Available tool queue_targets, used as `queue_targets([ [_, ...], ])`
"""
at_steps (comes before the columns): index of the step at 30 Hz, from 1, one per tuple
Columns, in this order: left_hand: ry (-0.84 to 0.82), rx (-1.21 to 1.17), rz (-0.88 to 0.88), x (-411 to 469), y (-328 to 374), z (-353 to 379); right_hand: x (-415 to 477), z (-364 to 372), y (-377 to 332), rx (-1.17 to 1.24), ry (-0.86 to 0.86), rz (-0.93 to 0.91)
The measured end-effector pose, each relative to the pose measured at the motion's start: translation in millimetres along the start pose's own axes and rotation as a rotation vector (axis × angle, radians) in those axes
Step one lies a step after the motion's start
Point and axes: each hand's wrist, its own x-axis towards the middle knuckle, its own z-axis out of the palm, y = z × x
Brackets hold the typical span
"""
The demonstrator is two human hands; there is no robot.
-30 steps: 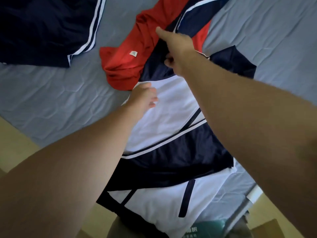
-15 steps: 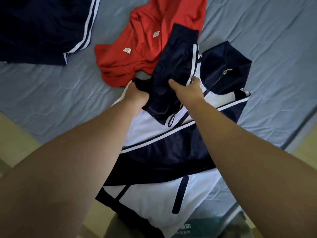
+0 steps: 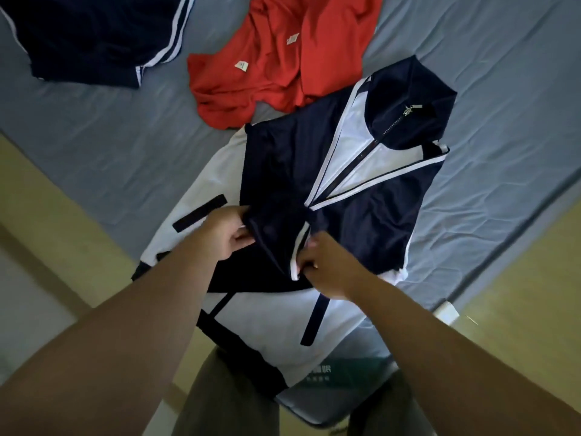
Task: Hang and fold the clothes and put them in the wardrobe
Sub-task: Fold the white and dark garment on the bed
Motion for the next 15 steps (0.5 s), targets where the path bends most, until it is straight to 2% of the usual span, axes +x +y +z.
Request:
queue_targets([
  [1, -0.007, -0.010, -0.019, -2, -9, -5, -7, 16, 9, -0.229, -0.099, 0.048],
  [2, -0.006, -0.003, -0.030, -2, -16, -10, -11, 28, 16, -0.357, -0.147, 0.125],
  [3, 0.006, 0.016, -0.023, -1, -23, -14, -13, 36, 20, -0.359, -0.139, 0.209],
  [5, 0.040, 0.061, 0.039, 0, -34, -18, -10, 44, 22, -0.133, 0.009, 0.310],
  [7, 0.098, 0.139, 0.128, 2, -45, -19, -1, 53, 20, 0.055, 0.164, 0.330],
  [10, 0.197, 0.283, 0.259, 1, -64, -18, 10, 72, 14, 0.227, 0.237, 0.334],
  [12, 0.279, 0.369, 0.313, 0, -79, -18, 14, 85, 10, 0.272, 0.284, 0.364],
  [15, 0.384, 0.451, 0.367, -5, -96, -18, 17, 98, 8, 0.192, 0.346, 0.381],
])
